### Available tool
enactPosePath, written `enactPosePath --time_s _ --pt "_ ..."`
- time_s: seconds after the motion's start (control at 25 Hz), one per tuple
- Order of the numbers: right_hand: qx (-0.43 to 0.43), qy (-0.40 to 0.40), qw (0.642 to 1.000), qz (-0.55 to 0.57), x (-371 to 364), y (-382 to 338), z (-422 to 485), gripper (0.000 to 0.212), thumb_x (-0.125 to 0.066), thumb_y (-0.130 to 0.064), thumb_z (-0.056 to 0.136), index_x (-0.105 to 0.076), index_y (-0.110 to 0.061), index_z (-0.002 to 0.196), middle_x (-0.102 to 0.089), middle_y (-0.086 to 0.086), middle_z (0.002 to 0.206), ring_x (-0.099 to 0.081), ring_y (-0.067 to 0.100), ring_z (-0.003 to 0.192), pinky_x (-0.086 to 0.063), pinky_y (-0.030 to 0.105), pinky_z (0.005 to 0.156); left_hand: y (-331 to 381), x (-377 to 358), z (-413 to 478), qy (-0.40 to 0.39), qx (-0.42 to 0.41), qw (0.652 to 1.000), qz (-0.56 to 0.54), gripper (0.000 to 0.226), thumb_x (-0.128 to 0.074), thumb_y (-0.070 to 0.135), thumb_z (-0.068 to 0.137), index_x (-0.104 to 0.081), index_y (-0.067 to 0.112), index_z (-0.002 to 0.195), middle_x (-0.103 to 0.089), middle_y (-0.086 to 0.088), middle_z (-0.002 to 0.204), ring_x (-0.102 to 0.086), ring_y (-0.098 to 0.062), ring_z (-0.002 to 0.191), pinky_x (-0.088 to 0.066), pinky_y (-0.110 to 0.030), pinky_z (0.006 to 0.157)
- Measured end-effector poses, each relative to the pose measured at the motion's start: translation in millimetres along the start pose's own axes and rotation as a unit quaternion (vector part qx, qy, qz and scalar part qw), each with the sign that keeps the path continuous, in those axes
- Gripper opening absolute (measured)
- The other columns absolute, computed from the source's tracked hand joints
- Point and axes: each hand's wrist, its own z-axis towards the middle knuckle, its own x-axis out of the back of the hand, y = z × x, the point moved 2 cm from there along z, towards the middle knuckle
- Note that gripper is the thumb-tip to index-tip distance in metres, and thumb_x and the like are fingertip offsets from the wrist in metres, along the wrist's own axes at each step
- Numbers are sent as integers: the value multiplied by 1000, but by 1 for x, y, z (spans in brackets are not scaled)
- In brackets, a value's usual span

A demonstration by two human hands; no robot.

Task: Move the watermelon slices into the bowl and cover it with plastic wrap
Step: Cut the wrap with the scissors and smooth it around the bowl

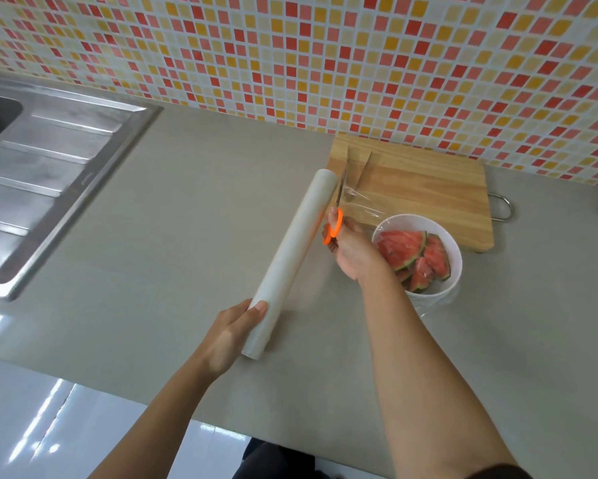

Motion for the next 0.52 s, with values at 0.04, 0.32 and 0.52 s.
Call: enactPosePath --time_s 0.04,0.32,0.52 --pt "2 3 1000 -3 0 2 1 22 -52 -32 92 -48 -18 76 -41 -4 63 -42 6 59 -36 18 61 0 4 -2 -1 -1 1000 2 55 -51 54 78 -62 2 92 -58 -3 79 -54 -9 65 -43 -16 56" --pt "-29 42 999 -3 -7 17 4 16 -56 -32 90 -55 -19 82 -47 -5 65 -47 5 59 -42 15 58 -2 23 -12 3 -8 1000 -10 69 -49 63 70 -61 0 92 -58 -3 78 -54 -15 68 -43 -22 58" --pt "-25 69 974 -216 -20 28 -26 30 -55 -44 86 -50 -21 68 -59 0 71 -53 15 61 -41 27 62 2 31 -9 36 -7 998 -49 52 -53 53 77 -63 4 92 -58 0 74 -55 -14 64 -44 -20 52"
